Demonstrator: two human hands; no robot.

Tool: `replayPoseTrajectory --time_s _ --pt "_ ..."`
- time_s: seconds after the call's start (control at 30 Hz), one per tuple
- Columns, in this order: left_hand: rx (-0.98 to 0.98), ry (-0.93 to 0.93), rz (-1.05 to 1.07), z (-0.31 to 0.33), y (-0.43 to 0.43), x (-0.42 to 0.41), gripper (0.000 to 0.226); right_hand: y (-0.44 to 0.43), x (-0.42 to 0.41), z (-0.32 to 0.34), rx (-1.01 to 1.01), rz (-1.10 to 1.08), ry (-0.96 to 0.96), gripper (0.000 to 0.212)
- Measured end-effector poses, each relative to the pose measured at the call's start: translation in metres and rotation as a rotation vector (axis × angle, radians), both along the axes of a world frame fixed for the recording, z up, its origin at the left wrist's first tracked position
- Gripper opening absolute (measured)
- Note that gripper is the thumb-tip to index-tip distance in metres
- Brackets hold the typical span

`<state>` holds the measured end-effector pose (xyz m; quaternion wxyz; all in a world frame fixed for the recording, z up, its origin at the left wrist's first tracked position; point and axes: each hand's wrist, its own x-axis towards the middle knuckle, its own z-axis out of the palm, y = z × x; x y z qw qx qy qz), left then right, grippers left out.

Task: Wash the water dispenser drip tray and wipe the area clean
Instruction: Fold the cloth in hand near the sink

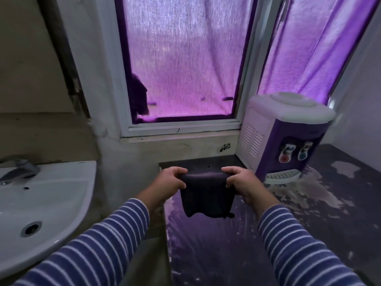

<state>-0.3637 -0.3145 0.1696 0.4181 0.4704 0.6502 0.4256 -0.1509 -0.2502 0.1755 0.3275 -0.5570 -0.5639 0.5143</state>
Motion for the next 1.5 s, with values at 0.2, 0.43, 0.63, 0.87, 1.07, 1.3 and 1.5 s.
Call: replayPoseTrajectory --time_s 0.2,0.43,0.63,0.87,1.07,1.3,1.5 --pt "-0.081 0.563 0.046 -0.042 0.076 0.036 0.019 0.079 0.025 -0.027 0.271 0.174 -0.74 0.026" --pt "0.029 0.382 0.292 -0.065 0.136 0.054 0.023 0.154 0.026 -0.05 0.402 0.209 -0.464 0.024" --pt "-0.087 0.555 0.189 -0.116 0.115 0.056 0.019 0.167 0.042 -0.111 0.386 0.471 -0.621 0.027" --pt "-0.372 0.923 -0.278 -0.168 0.088 0.07 0.029 0.145 0.064 -0.178 0.489 0.907 -0.986 0.031" --pt "-0.423 1.052 -0.24 -0.167 0.093 0.081 0.039 0.146 0.058 -0.187 0.443 0.915 -0.955 0.041" --pt "-0.431 1.032 -0.165 -0.155 0.091 0.097 0.041 0.149 0.063 -0.172 0.48 0.772 -0.779 0.022" --pt "-0.313 1.003 -0.082 -0.109 0.102 0.111 0.047 0.146 0.062 -0.133 0.513 0.588 -0.665 0.02"
